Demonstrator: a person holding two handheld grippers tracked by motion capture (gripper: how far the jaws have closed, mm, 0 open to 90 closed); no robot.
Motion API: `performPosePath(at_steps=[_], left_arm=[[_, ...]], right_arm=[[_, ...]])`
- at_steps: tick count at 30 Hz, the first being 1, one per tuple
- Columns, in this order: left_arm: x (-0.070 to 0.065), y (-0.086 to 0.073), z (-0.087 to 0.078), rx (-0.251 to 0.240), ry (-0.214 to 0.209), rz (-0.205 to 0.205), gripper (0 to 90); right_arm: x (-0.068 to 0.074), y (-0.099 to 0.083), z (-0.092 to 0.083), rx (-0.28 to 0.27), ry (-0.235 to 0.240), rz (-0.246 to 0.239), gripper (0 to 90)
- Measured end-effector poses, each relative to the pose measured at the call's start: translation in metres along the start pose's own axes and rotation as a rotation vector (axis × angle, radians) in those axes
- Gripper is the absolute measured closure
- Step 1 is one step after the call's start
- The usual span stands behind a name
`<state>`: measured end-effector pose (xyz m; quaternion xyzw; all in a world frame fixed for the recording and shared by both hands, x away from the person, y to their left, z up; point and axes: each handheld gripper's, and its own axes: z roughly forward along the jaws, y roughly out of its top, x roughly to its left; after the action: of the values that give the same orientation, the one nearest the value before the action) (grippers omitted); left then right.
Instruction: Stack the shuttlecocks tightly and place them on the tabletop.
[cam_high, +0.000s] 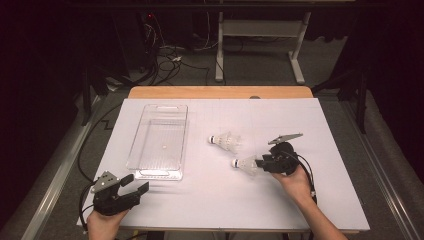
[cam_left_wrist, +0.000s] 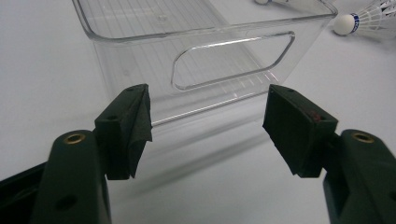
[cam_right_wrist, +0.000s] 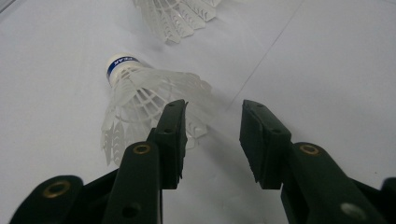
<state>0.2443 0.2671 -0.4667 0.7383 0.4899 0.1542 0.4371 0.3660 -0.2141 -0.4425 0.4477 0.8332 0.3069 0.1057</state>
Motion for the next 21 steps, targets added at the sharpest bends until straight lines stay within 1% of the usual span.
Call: performPosePath(at_steps=[3,6,15,21], left_arm=[[0.0,0.0,0.0,0.001,0.0,0.001,32.9],[0.0,0.0,0.0,0.0,0.0,0.0,32.9],[0.0,0.0,0.0,0.0,0.0,0.0,32.9],[0.0,0.0,0.0,0.001,0.0,-0.001,32.9]], right_arm=[[0.001,-0.002,-0.002,-0.004,0.004,0.006,61.6],[0.002,-0.005,-0.004,-0.013,0.012,0.0,61.6],[0.004,-0.014,-0.01,-0.027,0.033,0.015,61.8],[0.007,-0.018,-0.014,-0.04,0.049,0.008,62.1]])
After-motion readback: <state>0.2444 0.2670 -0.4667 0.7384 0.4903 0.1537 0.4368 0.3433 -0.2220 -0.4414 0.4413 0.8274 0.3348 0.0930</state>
